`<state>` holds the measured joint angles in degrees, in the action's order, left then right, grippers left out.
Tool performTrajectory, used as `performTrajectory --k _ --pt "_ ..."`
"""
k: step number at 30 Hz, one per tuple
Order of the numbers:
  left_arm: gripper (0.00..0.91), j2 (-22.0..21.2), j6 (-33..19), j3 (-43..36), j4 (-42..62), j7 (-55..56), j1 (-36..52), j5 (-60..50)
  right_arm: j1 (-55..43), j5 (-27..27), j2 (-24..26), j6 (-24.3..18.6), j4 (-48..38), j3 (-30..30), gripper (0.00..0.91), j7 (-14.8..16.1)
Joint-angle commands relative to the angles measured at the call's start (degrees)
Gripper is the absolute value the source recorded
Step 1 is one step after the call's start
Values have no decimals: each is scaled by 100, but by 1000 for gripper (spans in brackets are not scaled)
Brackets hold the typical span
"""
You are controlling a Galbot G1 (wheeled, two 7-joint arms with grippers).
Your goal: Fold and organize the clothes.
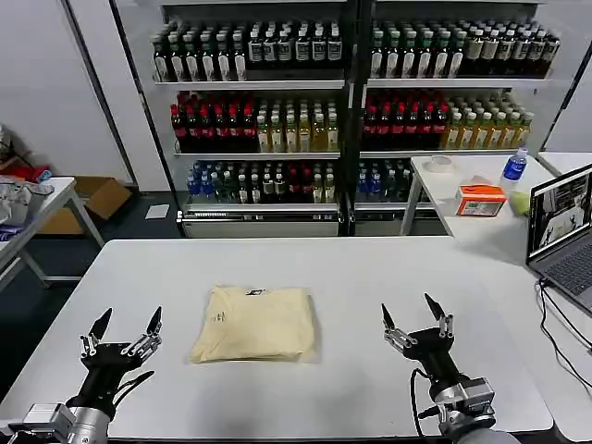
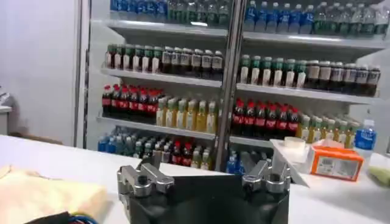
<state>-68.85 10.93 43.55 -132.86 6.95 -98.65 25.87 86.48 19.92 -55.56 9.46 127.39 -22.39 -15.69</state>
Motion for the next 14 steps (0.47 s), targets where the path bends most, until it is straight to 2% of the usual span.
performTrajectory --k 1,14 --pt "907 -42 -9 -13 -45 -32 -56 -40 -43 -49 32 62 -9 -19 907 -36" --pt "907 -73 -31 -44 -41 -29 -56 -42 -129 -107 -44 136 -127 -4 907 -174"
